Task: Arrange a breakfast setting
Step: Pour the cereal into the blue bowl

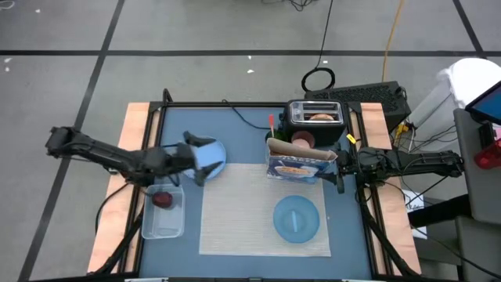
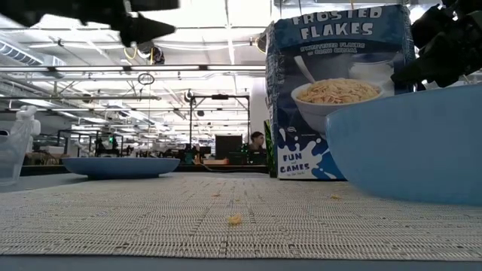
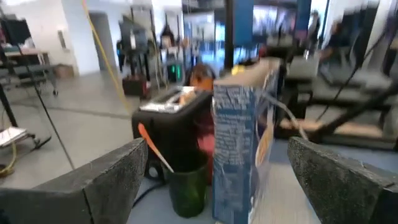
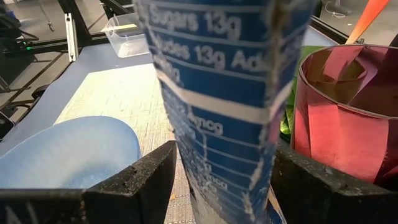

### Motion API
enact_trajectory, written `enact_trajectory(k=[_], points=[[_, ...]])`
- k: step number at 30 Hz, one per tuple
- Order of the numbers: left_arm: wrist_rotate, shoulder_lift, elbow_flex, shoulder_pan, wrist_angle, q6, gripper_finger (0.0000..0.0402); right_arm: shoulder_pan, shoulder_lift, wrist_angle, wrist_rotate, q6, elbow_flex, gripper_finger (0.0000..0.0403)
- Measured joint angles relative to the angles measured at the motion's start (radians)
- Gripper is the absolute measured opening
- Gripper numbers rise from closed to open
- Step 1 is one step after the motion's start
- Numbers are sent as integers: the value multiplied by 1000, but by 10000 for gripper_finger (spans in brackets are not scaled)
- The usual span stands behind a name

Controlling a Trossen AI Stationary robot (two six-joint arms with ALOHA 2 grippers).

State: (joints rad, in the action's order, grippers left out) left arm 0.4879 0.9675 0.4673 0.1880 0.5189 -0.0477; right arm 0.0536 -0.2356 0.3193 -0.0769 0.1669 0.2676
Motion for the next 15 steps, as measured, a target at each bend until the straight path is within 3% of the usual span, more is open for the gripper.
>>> enact_trajectory(k=[7, 15], points=[[-115, 272, 177, -85, -91, 0, 390, 0, 0, 0, 0, 1, 0, 233], [-297, 489, 306, -204, -87, 6, 390, 0, 0, -2, 0, -1, 0, 233]])
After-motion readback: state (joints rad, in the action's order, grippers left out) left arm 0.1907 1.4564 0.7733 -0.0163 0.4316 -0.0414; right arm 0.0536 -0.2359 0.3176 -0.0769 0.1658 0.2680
